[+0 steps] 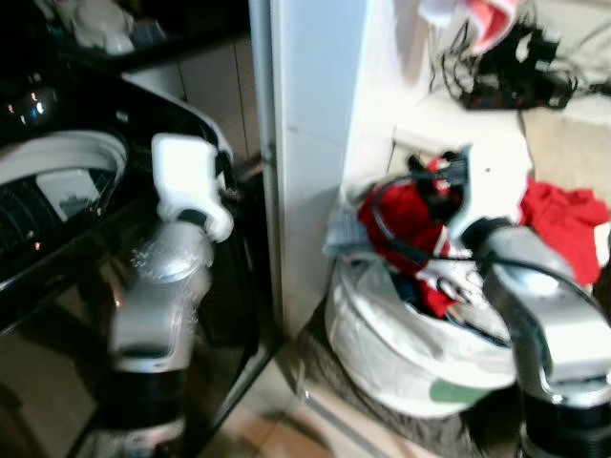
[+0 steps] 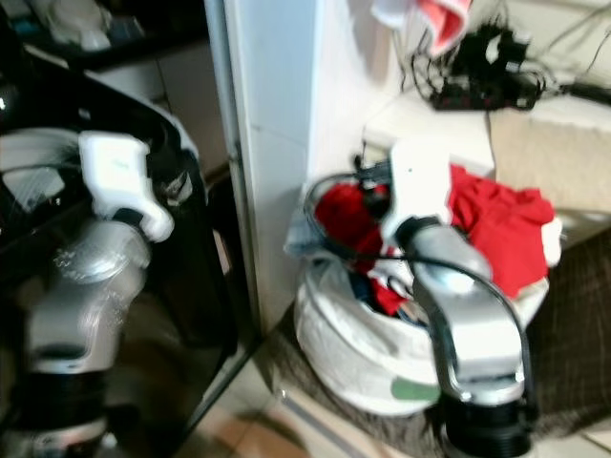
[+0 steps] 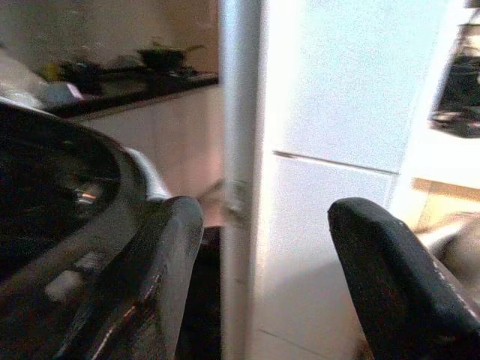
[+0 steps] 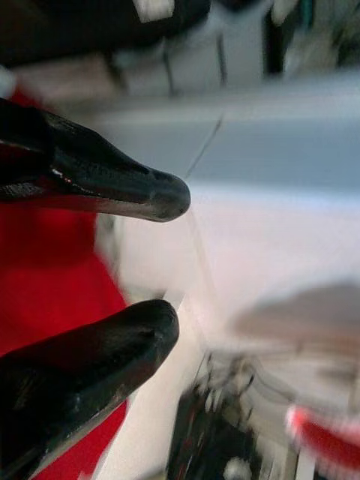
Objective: Clothes washing
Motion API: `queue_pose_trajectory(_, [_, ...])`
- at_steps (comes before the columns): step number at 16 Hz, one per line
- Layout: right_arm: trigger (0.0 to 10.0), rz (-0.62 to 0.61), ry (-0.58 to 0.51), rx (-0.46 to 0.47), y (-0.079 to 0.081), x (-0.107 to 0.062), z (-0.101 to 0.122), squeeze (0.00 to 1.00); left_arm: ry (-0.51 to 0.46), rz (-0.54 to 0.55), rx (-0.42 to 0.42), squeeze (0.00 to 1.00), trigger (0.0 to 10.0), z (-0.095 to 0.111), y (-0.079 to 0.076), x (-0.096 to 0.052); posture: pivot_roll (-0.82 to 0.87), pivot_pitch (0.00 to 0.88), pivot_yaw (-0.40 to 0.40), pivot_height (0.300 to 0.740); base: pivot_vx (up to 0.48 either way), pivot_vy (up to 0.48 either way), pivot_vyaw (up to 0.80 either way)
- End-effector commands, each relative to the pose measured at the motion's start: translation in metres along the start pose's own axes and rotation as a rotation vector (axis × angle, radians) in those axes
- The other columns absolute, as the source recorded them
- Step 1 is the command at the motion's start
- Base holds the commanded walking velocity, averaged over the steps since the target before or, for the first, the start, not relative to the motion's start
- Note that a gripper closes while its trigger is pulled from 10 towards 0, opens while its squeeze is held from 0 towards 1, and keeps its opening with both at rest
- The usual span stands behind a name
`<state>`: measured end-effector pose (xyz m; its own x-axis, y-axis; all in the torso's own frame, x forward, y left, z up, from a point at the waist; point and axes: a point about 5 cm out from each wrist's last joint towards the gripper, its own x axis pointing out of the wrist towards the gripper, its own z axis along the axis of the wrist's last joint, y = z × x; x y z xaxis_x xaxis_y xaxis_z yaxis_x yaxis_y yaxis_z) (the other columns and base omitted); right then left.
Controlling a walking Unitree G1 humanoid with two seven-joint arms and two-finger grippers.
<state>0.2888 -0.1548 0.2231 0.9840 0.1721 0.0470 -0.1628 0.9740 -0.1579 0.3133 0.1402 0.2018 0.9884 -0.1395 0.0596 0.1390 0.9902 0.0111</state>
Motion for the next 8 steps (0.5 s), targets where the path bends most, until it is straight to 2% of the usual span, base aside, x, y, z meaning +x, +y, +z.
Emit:
queue_pose_trajectory(1, [10.0,0.031,-0.004,0.017,0.003,0.001,0.002,0.0,-0.016,0.017,0.016,0.0,10.0,0.005,0.01,-0.003,-0.07,0.0,-0.023,0.74,0.0,0.0,0.0])
queue_pose_trajectory(2, [10.0,0.028,0.013,0.021,0.002,0.002,0.001,0.87,-0.008,0.015,0.058,0.0,10.0,0.004,0.011,-0.003,-0.07,0.0,-0.023,0.74,0.0,0.0,0.0])
queue_pose_trajectory(3, [10.0,0.011,0.052,0.024,-0.002,0.004,-0.002,1.0,-0.008,0.001,0.106,0.0,10.0,0.003,0.011,-0.003,-0.07,0.0,-0.022,0.74,0.0,0.0,0.0])
queue_pose_trajectory(8, [10.0,-0.081,0.176,-0.001,-0.028,0.008,-0.008,1.0,-0.041,-0.055,0.179,0.0,10.0,0.008,0.007,-0.001,-0.07,0.0,-0.02,0.74,0.0,0.0,0.0])
